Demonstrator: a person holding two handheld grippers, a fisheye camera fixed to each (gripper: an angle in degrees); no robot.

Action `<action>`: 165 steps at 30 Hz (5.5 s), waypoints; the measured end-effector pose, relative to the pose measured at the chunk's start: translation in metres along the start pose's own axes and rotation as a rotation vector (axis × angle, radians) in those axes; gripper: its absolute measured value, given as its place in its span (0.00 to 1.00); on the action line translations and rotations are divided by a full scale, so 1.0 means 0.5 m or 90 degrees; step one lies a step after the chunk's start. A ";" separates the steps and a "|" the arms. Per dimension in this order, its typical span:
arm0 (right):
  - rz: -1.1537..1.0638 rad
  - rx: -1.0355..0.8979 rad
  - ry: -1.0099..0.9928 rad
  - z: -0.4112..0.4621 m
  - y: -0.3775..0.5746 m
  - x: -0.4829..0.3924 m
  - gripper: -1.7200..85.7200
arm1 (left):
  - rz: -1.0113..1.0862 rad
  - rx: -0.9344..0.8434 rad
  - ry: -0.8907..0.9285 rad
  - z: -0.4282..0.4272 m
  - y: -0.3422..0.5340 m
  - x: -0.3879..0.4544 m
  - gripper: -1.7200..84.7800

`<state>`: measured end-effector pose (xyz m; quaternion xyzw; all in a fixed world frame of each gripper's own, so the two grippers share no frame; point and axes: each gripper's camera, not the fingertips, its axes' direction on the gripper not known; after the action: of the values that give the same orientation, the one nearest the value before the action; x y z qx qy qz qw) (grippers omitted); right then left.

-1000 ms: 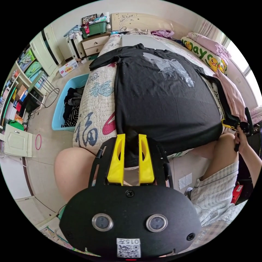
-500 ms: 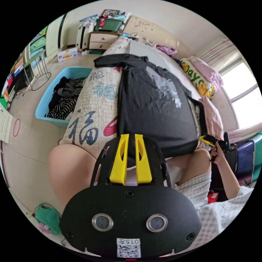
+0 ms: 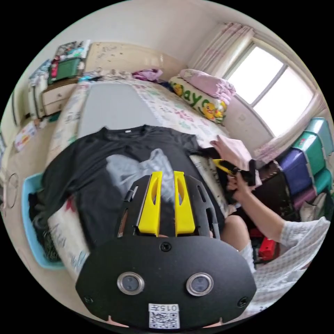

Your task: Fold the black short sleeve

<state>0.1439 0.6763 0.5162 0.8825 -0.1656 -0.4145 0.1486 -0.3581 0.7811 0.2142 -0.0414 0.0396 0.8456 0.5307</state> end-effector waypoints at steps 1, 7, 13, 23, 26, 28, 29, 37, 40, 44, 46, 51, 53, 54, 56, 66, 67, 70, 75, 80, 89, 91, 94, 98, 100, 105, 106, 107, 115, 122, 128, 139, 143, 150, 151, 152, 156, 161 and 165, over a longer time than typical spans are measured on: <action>0.018 0.010 0.034 0.028 -0.017 0.010 0.09 | 0.019 -0.018 0.049 0.051 -0.074 0.010 0.09; 0.114 0.034 0.236 0.131 -0.076 0.063 0.15 | -0.171 -0.071 0.264 0.327 -0.332 -0.056 0.08; 0.066 0.109 0.270 0.168 -0.053 0.074 0.11 | -0.149 -0.129 0.174 0.518 -0.470 -0.021 0.11; 0.053 0.162 0.200 0.177 -0.011 0.100 0.10 | -0.045 -0.175 0.039 0.690 -0.579 0.089 0.14; 0.044 0.157 0.229 0.194 -0.006 0.089 0.09 | -0.016 -0.180 -0.082 0.706 -0.582 0.116 0.06; 0.042 0.153 0.247 0.206 -0.002 0.082 0.08 | -0.019 -0.165 -0.070 0.698 -0.578 0.117 0.04; 0.040 0.152 0.250 0.209 -0.001 0.079 0.08 | -0.022 -0.160 -0.063 0.691 -0.578 0.116 0.04; -0.062 0.151 0.239 0.215 0.027 0.016 0.02 | -0.028 0.029 0.028 0.399 -0.525 0.049 0.02; -0.231 0.152 0.265 0.199 0.058 -0.082 0.02 | -0.048 0.091 0.024 0.255 -0.448 -0.024 0.02; -0.443 0.076 0.220 0.209 0.122 -0.193 0.01 | -0.078 0.087 0.016 0.130 -0.335 -0.131 0.02; -0.511 -0.015 0.175 0.242 0.155 -0.230 0.02 | -0.106 0.032 0.003 0.096 -0.260 -0.195 0.02; -0.479 -0.154 0.186 0.311 0.175 -0.212 0.06 | -0.223 -0.003 0.030 0.046 -0.161 -0.297 0.02; -0.454 -0.159 0.171 0.305 0.169 -0.191 0.08 | -0.228 0.030 0.021 0.016 -0.163 -0.307 0.02; -0.439 -0.158 0.166 0.299 0.160 -0.177 0.10 | -0.222 0.036 0.022 0.008 -0.179 -0.307 0.03; -0.426 -0.151 0.173 0.292 0.145 -0.155 0.11 | -0.208 0.028 0.030 0.017 -0.216 -0.299 0.04; -0.468 -0.164 0.233 0.372 0.081 -0.123 0.12 | -0.242 -0.006 0.045 0.254 -0.408 -0.241 0.09; -0.479 -0.160 0.234 0.381 0.081 -0.127 0.11 | -0.244 -0.005 0.049 0.273 -0.421 -0.235 0.08; -0.493 -0.122 0.250 0.393 0.078 -0.133 0.08 | -0.224 -0.038 0.021 0.311 -0.451 -0.211 0.04; -0.492 -0.099 0.248 0.390 0.073 -0.116 0.02 | -0.195 -0.030 -0.027 0.313 -0.483 -0.188 0.02; -0.451 -0.108 0.266 0.388 0.058 -0.094 0.02 | -0.202 -0.042 -0.008 0.318 -0.488 -0.195 0.03; -0.349 -0.105 0.138 0.305 0.039 -0.121 0.10 | -0.062 -0.035 0.071 0.149 -0.331 -0.188 0.10; -0.367 -0.110 0.104 0.317 0.054 -0.170 0.15 | -0.024 -0.057 0.041 0.129 -0.274 -0.170 0.14; -0.374 -0.144 0.122 0.367 0.074 -0.206 0.16 | 0.009 -0.101 0.013 0.138 -0.232 -0.146 0.16; -0.376 -0.187 0.227 0.429 0.093 -0.208 0.12 | 0.034 -0.115 -0.050 0.146 -0.216 -0.133 0.14; -0.373 -0.181 0.248 0.430 0.097 -0.202 0.05 | 0.032 -0.120 -0.049 0.147 -0.215 -0.135 0.08; -0.384 -0.152 0.202 0.386 0.107 -0.192 0.01 | 0.025 -0.082 -0.032 0.119 -0.199 -0.131 0.02; -0.395 -0.157 0.193 0.382 0.111 -0.190 0.01 | 0.021 -0.071 -0.026 0.108 -0.193 -0.132 0.02; -0.399 -0.161 0.191 0.381 0.112 -0.189 0.01 | 0.021 -0.067 -0.024 0.103 -0.189 -0.133 0.02; -0.409 -0.210 0.194 0.405 0.117 -0.173 0.01 | 0.013 -0.064 -0.022 0.076 -0.152 -0.135 0.02; -0.398 -0.234 0.149 0.392 0.104 -0.135 0.03 | 0.011 -0.071 -0.028 0.065 -0.119 -0.138 0.03; -0.358 -0.171 0.131 0.327 0.039 -0.087 0.07 | -0.049 -0.029 -0.006 0.015 -0.125 -0.194 0.09; -0.538 -0.191 0.330 0.456 -0.001 -0.085 0.09 | -0.173 -0.025 0.093 0.195 -0.406 -0.234 0.14; -0.512 -0.176 0.313 0.457 -0.016 -0.060 0.04 | -0.190 -0.046 0.096 0.254 -0.440 -0.236 0.06; -0.432 -0.191 0.244 0.455 -0.048 0.000 0.05 | -0.141 -0.061 0.011 0.282 -0.492 -0.206 0.03; -0.413 -0.191 0.242 0.451 -0.052 0.003 0.07 | -0.149 -0.055 0.035 0.273 -0.490 -0.213 0.04; -0.401 -0.189 0.242 0.447 -0.054 0.005 0.07 | -0.151 -0.048 0.048 0.264 -0.486 -0.216 0.05; -0.374 -0.134 0.215 0.378 -0.032 -0.002 0.09 | -0.111 -0.033 0.035 0.162 -0.427 -0.224 0.10; -0.472 -0.179 0.155 0.384 0.067 -0.073 0.12 | -0.047 -0.098 0.022 0.077 -0.276 -0.182 0.11; -0.484 -0.211 0.166 0.450 0.120 -0.091 0.12 | -0.072 -0.033 -0.037 0.044 -0.189 -0.159 0.11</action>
<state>-0.0691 0.6132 0.4335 0.8897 0.2602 -0.3460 0.1449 -0.2390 0.7537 0.2426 -0.0328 -0.0001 0.8160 0.5771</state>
